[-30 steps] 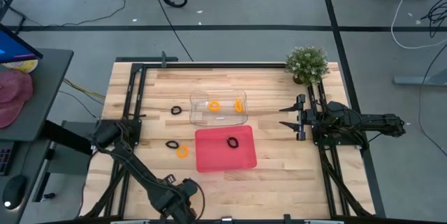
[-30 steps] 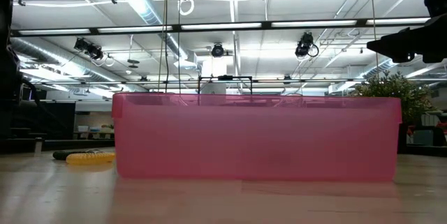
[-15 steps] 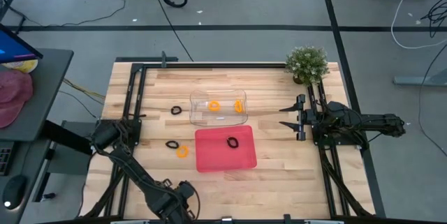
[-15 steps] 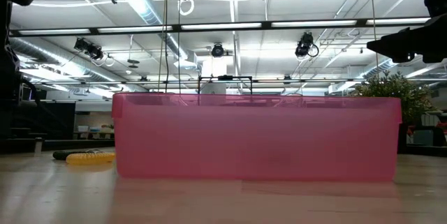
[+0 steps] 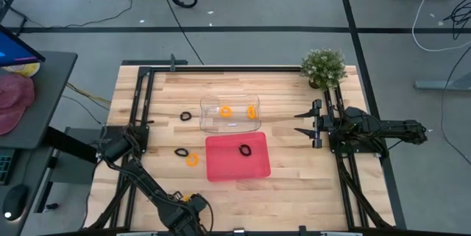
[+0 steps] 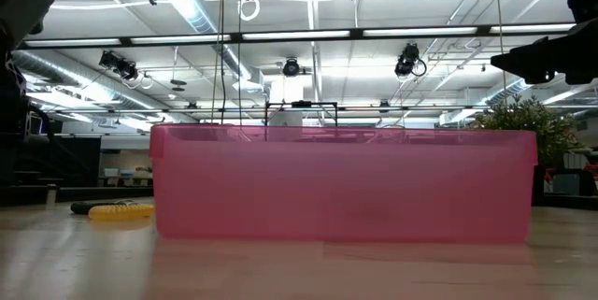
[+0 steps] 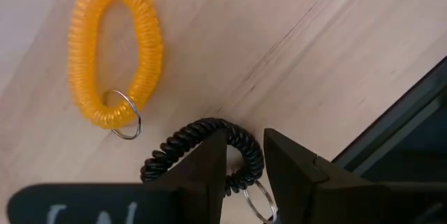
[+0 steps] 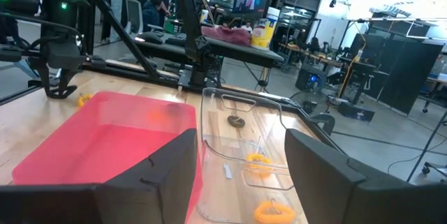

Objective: Sort spring keychains
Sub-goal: Put the black spring keychain into the red bin

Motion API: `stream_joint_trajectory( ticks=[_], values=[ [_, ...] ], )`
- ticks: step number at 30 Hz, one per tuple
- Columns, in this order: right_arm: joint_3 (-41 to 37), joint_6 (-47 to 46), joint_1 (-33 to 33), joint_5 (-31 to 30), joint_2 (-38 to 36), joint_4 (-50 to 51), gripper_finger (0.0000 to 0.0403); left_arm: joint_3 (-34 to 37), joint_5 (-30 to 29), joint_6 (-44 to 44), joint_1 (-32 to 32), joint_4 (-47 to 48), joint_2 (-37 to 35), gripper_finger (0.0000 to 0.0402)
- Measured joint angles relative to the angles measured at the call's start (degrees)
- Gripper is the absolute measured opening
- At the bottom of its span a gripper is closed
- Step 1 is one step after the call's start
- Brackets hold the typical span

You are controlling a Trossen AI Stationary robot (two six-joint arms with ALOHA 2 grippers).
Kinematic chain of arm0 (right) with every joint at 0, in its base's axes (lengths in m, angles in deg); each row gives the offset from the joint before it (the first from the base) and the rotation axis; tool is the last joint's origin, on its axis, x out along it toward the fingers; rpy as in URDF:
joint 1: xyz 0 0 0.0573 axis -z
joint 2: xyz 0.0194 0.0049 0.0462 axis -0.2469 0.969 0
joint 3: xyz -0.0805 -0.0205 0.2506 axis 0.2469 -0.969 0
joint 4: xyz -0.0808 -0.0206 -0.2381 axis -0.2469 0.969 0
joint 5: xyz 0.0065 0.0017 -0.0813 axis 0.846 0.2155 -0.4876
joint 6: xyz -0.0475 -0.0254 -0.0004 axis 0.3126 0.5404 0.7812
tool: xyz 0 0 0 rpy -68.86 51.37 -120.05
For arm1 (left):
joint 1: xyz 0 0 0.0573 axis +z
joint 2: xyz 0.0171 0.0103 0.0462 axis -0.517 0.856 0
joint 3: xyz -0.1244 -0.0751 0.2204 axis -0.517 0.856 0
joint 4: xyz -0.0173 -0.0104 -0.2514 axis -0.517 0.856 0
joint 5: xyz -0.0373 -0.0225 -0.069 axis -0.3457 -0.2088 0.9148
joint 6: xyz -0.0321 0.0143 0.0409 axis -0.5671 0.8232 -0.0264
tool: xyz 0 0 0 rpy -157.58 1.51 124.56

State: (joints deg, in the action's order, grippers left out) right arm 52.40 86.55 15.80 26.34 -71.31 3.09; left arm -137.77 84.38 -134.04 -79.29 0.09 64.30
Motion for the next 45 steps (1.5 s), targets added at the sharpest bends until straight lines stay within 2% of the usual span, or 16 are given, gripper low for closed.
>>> stream_joint_trajectory(
  ticks=[6, 17, 28, 32, 38, 45],
  values=[
    [0.0, 0.0, 0.0, 0.0, 0.0, 0.0, 0.0222, 0.1, -0.5, -0.6, 0.0, -0.1, -0.1, 0.0103],
    [0.0, 0.0, 0.0, 0.0, 0.0, 0.0, 0.0222, 0.2, -3.9, -7.5, -1.9, -0.1, 0.1, 0.0103],
    [0.0, 0.0, 0.0, 0.0, 0.0, 0.0, 0.0222, 0.2, -4.1, -8.5, -3.3, 0.7, 1.4, 0.01],
    [0.0, 0.0, 0.0, 0.0, 0.0, 0.0, 0.0222, 0.2, -4.2, -8.2, -4.0, 0.9, 1.9, 0.0077],
    [0.0, 0.0, 0.0, 0.0, 0.0, 0.0, 0.0222, 0.1, -4.6, -4.7, -4.1, 1.2, 2.5, 0.0016],
    [0.0, 0.0, 0.0, 0.0, 0.0, 0.0, 0.0222, -1.8, -6.1, 3.3, -3.0, 1.7, 2.7, 0.001]
  ],
)
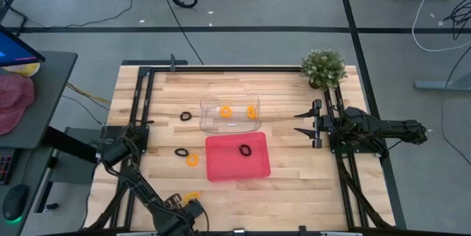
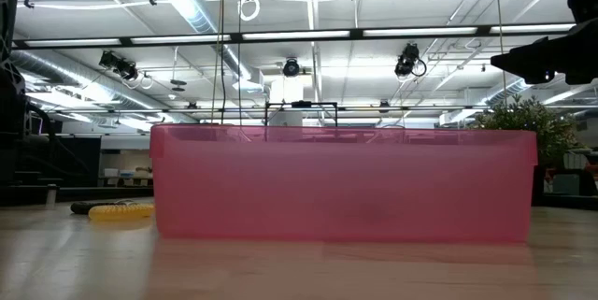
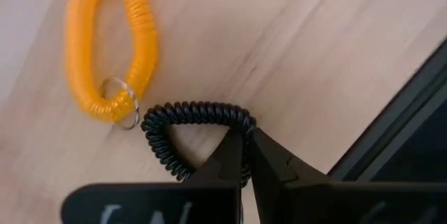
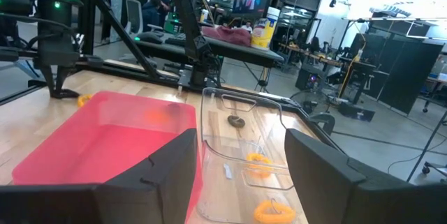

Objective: Sort spring keychains
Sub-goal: Put the black spring keychain into the red bin

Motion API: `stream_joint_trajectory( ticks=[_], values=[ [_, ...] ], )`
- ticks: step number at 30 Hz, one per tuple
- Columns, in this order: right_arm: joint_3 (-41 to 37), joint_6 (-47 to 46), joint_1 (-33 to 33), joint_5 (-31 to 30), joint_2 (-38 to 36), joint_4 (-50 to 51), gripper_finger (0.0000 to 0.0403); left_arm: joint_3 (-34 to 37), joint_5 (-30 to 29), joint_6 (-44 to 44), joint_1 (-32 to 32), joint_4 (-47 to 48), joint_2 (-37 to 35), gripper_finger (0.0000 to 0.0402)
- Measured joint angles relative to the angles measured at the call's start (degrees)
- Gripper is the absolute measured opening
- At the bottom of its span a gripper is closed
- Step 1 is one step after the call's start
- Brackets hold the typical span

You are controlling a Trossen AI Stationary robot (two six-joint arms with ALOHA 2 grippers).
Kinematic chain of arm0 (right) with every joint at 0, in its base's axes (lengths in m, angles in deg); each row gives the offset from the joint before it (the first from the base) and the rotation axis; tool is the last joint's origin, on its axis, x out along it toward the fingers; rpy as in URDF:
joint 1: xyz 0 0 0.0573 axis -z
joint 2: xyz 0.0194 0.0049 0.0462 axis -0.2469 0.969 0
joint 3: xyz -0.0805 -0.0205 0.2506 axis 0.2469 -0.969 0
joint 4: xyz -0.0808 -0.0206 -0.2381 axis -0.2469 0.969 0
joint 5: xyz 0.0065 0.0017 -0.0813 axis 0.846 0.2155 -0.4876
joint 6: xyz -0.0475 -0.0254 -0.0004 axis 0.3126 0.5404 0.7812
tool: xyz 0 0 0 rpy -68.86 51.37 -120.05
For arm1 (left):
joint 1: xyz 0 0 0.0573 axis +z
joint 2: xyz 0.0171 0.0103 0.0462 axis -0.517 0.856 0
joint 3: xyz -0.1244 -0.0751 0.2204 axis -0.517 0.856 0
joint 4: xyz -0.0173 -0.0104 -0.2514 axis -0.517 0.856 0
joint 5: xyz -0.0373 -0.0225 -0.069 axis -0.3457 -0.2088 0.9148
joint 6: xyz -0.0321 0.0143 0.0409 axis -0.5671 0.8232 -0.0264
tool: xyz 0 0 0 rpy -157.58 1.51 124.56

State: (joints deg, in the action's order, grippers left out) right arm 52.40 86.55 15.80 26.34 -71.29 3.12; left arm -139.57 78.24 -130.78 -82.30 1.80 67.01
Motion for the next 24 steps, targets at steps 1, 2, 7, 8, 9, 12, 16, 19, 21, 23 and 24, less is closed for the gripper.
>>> stream_joint_trajectory(
  ticks=[1, 2, 7, 8, 9, 12, 16, 19, 21, 23, 24],
  values=[
    [0.0, 0.0, 0.0, 0.0, 0.0, 0.0, 0.0222, -1.0, -0.1, 1.9, 0.2, 0.4, 0.1, 0.001],
    [0.0, 0.0, 0.0, 0.0, 0.0, 0.0, 0.0222, -2.0, -0.4, 4.1, 0.6, 0.9, 0.1, 0.001],
    [0.0, 0.0, 0.0, 0.0, 0.0, 0.0, 0.0222, -8.7, -10.7, 18.1, 4.0, -0.8, 0.7, 0.0009],
    [0.0, 0.0, 0.0, 0.0, 0.0, 0.0, 0.0222, -10.0, -13.0, 22.1, 5.2, -0.7, 0.4, 0.0009],
    [0.0, 0.0, 0.0, 0.0, 0.0, -0.1, 0.0222, -11.1, -13.9, 25.5, 6.3, -2.5, 0.4, 0.0009],
    [0.0, 0.0, 0.0, 0.0, 0.0, -0.1, 0.0222, -11.6, -13.7, 35.1, 8.6, -8.6, 0.4, 0.0009],
    [0.0, 0.0, 0.0, 0.0, 0.0, -0.1, 0.0222, -13.5, -14.1, 49.7, 11.8, -15.0, 0.4, 0.0009],
    [0.0, 0.0, 0.0, 0.0, 0.0, -0.1, 0.0222, -14.1, -15.6, 53.2, 15.0, -18.2, 0.4, 0.0011],
    [0.0, 0.0, 0.0, 0.0, 0.0, -0.1, 0.0222, -14.4, -16.1, 55.1, 16.5, -19.4, 0.4, 0.0009],
    [0.0, 0.0, 0.0, 0.0, 0.0, -0.1, 0.0222, -14.7, -17.5, 57.6, 16.8, -21.1, 0.4, 0.0009],
    [0.0, 0.0, 0.0, 0.0, 0.0, -0.1, 0.0222, -14.7, -18.8, 58.5, 17.0, -21.3, 0.3, 0.0009]
  ],
)
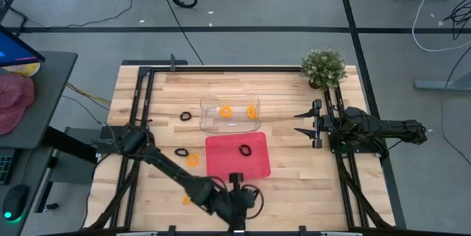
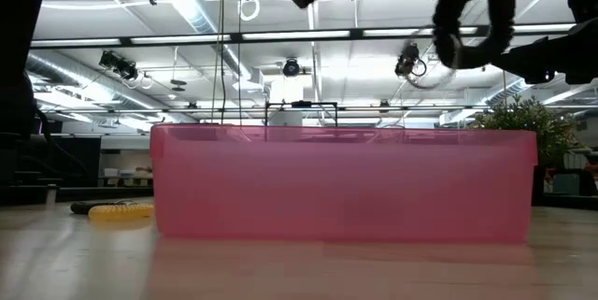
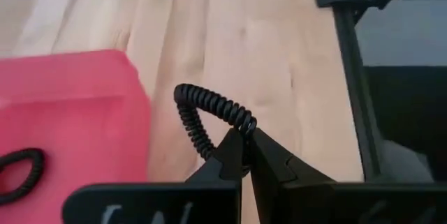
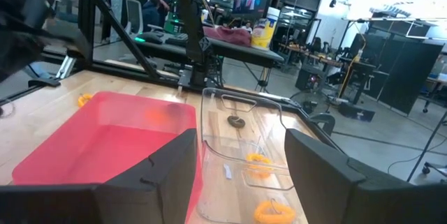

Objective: Sort spring keychains
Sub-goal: Put the black spring keychain into the red bin

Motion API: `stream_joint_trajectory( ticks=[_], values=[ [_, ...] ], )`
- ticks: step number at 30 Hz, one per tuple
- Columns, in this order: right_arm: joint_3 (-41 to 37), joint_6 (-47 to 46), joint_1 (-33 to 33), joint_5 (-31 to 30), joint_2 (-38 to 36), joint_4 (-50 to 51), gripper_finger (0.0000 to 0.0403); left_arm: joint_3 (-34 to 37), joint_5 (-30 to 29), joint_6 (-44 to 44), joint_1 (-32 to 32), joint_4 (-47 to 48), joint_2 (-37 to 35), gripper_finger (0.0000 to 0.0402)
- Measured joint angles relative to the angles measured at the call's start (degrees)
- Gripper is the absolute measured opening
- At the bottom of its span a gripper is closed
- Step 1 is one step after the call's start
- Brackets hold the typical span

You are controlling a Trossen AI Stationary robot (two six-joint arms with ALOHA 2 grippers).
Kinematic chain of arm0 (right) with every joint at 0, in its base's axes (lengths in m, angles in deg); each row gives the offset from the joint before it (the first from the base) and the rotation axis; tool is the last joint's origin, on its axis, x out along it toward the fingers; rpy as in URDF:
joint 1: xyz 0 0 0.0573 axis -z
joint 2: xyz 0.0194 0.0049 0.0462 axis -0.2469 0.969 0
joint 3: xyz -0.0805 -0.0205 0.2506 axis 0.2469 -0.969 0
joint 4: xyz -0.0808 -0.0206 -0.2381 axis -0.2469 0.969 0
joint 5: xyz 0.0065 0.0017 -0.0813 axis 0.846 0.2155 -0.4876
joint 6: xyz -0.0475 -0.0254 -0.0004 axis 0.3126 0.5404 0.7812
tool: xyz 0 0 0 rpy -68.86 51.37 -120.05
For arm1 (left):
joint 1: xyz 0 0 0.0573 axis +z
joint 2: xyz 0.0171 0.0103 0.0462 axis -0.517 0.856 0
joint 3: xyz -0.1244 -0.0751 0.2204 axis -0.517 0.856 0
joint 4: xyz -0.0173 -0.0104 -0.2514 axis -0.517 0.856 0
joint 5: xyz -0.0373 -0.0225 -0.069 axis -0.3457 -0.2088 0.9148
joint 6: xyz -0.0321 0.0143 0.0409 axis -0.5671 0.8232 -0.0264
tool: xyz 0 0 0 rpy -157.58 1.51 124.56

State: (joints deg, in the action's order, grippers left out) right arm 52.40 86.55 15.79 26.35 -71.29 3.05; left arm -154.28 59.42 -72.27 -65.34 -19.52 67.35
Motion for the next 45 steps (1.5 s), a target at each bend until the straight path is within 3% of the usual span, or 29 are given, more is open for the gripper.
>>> stream_joint_trajectory(
  ticks=[12, 20, 35, 45],
  values=[
    [0.0, 0.0, 0.0, 0.0, 0.0, 0.0, 0.0222, 0.0, -21.2, 4.4, -1.5, 5.5, -5.7, 0.0009],
    [0.0, 0.0, 0.0, 0.0, 0.0, 0.0, 0.0222, 0.0, -33.5, -8.8, -4.0, 25.7, -9.3, 0.0009],
    [0.0, 0.0, 0.0, 0.0, 0.0, 0.0, 0.0222, 7.1, -35.0, -12.6, -0.4, 25.1, -8.8, 0.001],
    [0.0, 0.0, 0.0, 0.0, 0.0, 0.0, 0.0222, 7.4, -28.8, -12.5, 0.7, 25.1, -8.8, 0.0069]
  ],
)
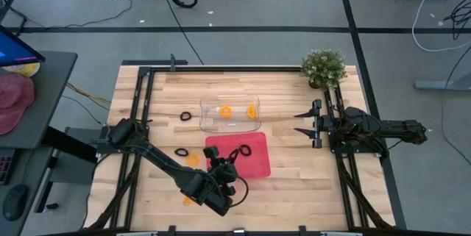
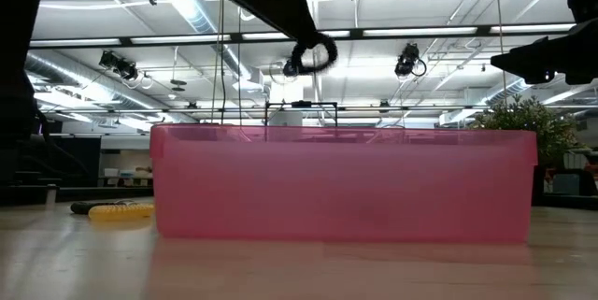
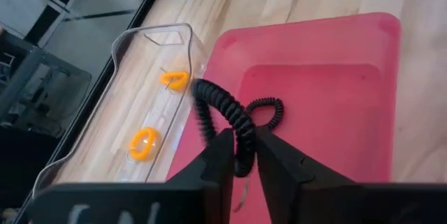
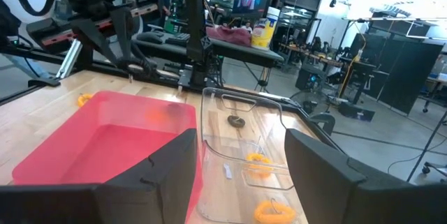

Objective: Sort spring keychains
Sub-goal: Put the black spring keychain into the red bin

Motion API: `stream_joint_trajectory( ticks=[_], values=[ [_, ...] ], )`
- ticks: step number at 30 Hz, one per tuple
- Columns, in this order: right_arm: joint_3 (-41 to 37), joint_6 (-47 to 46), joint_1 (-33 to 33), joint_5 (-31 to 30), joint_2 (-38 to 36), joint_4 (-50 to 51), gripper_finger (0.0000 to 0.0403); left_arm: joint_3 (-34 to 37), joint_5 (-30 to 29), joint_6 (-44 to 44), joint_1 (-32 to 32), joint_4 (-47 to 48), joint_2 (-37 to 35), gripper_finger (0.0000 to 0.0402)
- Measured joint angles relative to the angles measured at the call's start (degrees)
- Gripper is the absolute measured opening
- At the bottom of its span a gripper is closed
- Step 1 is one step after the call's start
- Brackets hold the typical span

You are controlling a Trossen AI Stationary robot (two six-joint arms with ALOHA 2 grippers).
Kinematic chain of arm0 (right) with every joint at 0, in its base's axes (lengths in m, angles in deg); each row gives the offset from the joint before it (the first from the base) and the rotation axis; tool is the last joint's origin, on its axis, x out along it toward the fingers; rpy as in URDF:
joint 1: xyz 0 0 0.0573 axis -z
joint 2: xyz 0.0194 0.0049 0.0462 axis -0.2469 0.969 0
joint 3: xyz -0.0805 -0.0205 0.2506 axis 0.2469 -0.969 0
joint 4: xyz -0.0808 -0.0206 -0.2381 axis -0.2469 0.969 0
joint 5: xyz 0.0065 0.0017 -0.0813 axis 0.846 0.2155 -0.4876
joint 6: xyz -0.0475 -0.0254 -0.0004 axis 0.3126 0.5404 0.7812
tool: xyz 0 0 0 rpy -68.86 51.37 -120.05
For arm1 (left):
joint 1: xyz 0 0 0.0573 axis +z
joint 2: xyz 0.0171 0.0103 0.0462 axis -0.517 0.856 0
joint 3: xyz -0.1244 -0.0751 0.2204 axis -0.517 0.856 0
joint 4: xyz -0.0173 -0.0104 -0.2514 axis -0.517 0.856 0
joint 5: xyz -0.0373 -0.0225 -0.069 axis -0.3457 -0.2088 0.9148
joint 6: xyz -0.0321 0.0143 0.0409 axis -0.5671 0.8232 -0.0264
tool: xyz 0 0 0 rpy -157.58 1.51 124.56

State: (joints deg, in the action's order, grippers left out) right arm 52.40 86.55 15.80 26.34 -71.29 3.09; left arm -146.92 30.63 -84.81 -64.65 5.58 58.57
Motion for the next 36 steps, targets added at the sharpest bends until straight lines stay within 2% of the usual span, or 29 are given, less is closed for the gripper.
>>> stream_joint_trajectory(
  ticks=[14, 18, 23, 27, 33, 36],
  values=[
    [0.0, 0.0, 0.0, 0.0, 0.0, 0.0, 0.0222, 0.0, 0.2, -1.5, -0.2, 0.3, -0.1, 0.0178],
    [0.0, 0.0, 0.0, 0.0, 0.0, 0.0, 0.0222, 0.0, 3.1, -2.0, -0.6, 1.6, -1.0, 0.0181],
    [0.0, 0.0, 0.0, 0.0, 0.0, 0.0, 0.0222, 0.0, 6.0, -10.4, -1.5, 10.9, -3.6, 0.0177],
    [0.0, 0.0, 0.0, 0.0, 0.0, 0.0, 0.0222, 0.0, 5.9, -17.2, -3.3, 17.4, -4.9, 0.0177],
    [0.0, 0.0, 0.0, 0.0, 0.0, 0.0, 0.0222, 0.0, 2.2, -27.4, -6.4, 26.5, -5.8, 0.0177],
    [0.0, 0.0, 0.0, 0.0, 0.0, 0.0, 0.0222, 0.0, 3.0, -31.2, -7.1, 29.7, -6.4, 0.0177]
  ],
)
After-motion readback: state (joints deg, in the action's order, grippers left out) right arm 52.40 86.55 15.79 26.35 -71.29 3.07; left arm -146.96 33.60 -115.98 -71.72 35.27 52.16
